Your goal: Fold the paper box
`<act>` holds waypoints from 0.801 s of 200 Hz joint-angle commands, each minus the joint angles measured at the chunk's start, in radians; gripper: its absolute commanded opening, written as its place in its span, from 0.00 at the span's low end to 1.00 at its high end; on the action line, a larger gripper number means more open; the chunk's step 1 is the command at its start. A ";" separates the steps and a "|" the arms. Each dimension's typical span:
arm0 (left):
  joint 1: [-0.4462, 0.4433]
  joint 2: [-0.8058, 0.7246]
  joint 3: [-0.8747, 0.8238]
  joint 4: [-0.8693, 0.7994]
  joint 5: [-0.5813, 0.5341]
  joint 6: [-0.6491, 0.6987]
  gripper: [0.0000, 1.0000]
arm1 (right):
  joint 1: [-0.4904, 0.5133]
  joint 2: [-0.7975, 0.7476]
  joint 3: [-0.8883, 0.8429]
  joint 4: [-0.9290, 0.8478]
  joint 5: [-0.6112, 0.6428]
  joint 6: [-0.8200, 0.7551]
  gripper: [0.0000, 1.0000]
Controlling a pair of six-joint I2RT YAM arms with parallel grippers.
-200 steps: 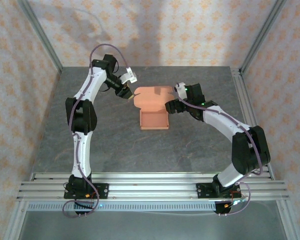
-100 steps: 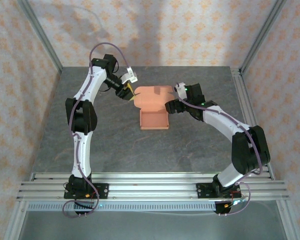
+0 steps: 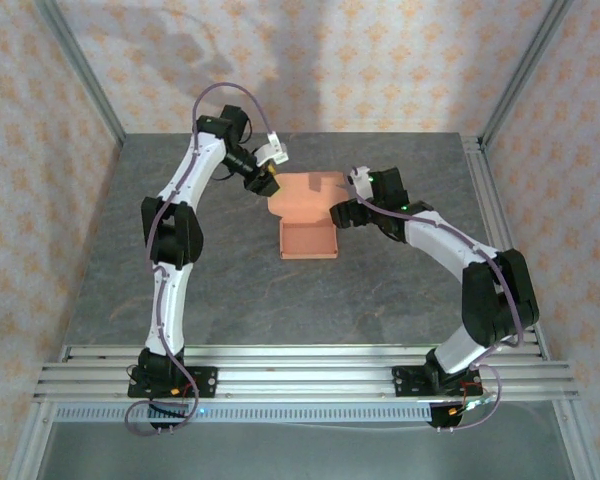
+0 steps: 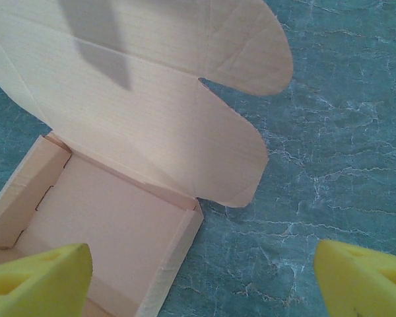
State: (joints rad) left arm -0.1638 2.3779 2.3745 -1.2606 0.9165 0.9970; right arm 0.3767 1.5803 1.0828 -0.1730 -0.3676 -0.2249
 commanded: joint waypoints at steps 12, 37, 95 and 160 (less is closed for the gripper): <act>0.009 0.026 0.027 -0.014 -0.017 0.009 0.43 | -0.004 -0.011 -0.008 -0.007 -0.003 0.006 0.87; 0.012 0.038 0.029 -0.013 -0.035 0.009 0.44 | -0.004 -0.013 -0.008 -0.008 -0.001 0.004 0.87; 0.016 0.046 0.033 -0.034 -0.040 0.036 0.31 | -0.003 0.001 0.003 -0.012 -0.001 0.004 0.87; 0.031 0.040 0.040 -0.089 -0.046 0.073 0.12 | -0.004 0.010 0.011 -0.011 -0.005 0.005 0.87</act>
State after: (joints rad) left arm -0.1429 2.4245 2.3875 -1.2987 0.8787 1.0473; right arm 0.3767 1.5806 1.0828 -0.1730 -0.3676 -0.2249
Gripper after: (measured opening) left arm 0.148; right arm 0.868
